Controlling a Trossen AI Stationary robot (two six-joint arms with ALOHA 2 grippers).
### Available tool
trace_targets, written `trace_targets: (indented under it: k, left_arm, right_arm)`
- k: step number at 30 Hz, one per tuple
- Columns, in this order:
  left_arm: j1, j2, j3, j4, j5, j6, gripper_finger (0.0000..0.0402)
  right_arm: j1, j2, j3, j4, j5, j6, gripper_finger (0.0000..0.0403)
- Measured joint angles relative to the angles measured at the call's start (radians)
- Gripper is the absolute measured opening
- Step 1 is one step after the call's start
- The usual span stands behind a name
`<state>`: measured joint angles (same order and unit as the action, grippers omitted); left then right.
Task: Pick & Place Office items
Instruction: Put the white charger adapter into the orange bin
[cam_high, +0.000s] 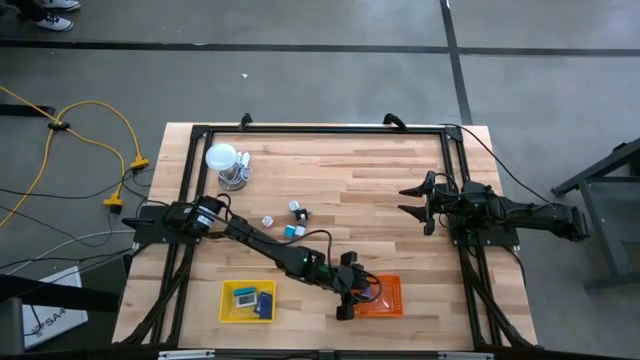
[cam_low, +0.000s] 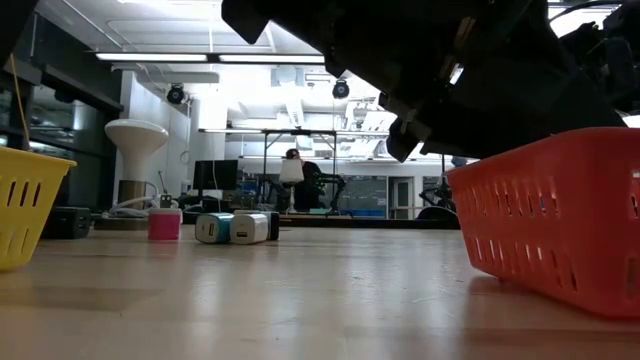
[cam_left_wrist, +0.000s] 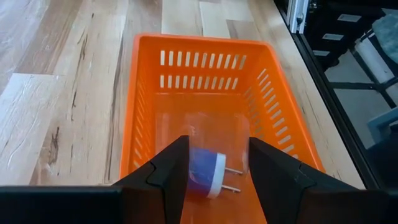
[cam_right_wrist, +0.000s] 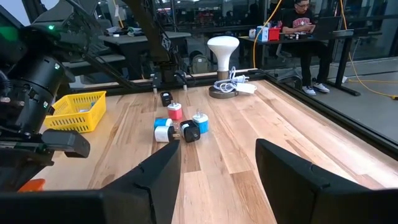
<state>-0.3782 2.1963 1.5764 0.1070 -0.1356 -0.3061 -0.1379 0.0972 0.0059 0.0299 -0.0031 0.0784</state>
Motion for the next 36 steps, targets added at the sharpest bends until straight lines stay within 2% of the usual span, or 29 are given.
trace_targets:
  k: [31, 36]
  left_arm:
    - [0.000, 0.000, 0.000, -0.001, 0.000, -0.005, 0.0157]
    - [-0.004, 0.000, 0.000, -0.002, 0.000, -0.031, 0.0176]
  right_arm:
    - [0.000, 0.000, 0.000, 0.000, 0.000, 0.000, 0.0195]
    - [0.000, 0.000, 0.000, 0.000, 0.000, 0.000, 0.0195]
